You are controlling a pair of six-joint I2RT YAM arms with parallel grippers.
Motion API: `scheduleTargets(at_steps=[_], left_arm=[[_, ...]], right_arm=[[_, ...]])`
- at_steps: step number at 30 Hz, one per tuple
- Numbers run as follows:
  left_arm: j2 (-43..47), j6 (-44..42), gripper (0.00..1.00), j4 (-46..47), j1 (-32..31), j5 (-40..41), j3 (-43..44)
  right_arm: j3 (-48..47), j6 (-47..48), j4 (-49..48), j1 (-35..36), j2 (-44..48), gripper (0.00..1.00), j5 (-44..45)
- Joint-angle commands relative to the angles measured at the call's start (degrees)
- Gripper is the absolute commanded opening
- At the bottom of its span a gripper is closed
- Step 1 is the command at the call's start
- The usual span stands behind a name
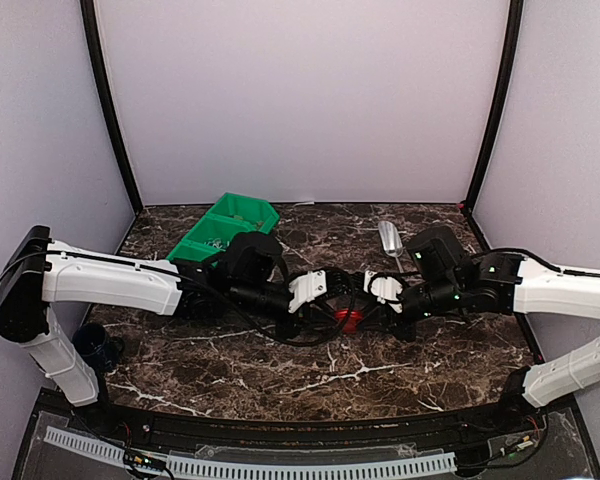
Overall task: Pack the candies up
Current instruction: Pass from the left arm to the right, then put down the bottle lid at the center of the board.
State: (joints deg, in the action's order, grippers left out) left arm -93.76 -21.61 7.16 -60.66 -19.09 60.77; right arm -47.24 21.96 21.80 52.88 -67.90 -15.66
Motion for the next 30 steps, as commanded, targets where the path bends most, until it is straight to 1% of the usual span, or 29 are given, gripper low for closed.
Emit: scheduleTargets(at_steps=[1,4,5,8,11,15,17,21,27,30], left_arm=[[-0.2,0.64,0.14,-0.83,-0.24,-0.15,1.39],[-0.38,0.77,0.2,-0.96,-0.24,0.06,1.52],[-0.35,0.8,0.23,-1.04,-0.24,0.1,1.6],[0.15,1.03,0.38,-1.03,-0.24,1.16,1.38],[1.49,1.39,0.49,-0.28,-0.17,2.7,0.49],[4.59,2.68,0.59,1.97,0.09,5.13,-1.21],[6.29,3.83,0.61,3.37,0.28,7.2,-2.07],[9.32,5.83,0.62,6.17,0.43,13.23,-4.15],[12.67,9.13,0.62,11.05,0.55,22.72,-8.66],[13.77,10.29,0.62,12.66,0.55,25.22,-11.13]], right_arm=[[0.22,-0.25,-3.26,0.6,1.52,0.09,0.32],[0.14,-0.34,-3.38,0.62,1.51,0.09,-0.4],[0.15,-0.41,-3.32,0.56,1.49,0.09,-0.68],[0.2,-1.34,-3.18,0.48,1.57,0.09,-0.3],[0.45,-2.49,-3.41,-0.35,1.54,0.09,0.27],[0.48,-6.15,-4.54,-4.55,1.37,0.08,-3.07],[0.81,-8.94,-6.12,-8.26,1.66,0.07,-6.12],[2.48,-13.92,-11.61,-13.55,1.83,0.07,-11.86],[3.08,-22.81,-18.29,-19.83,-2.0,0.09,-13.67],[2.62,-27.25,-19.91,-22.56,-5.23,0.09,-14.15]])
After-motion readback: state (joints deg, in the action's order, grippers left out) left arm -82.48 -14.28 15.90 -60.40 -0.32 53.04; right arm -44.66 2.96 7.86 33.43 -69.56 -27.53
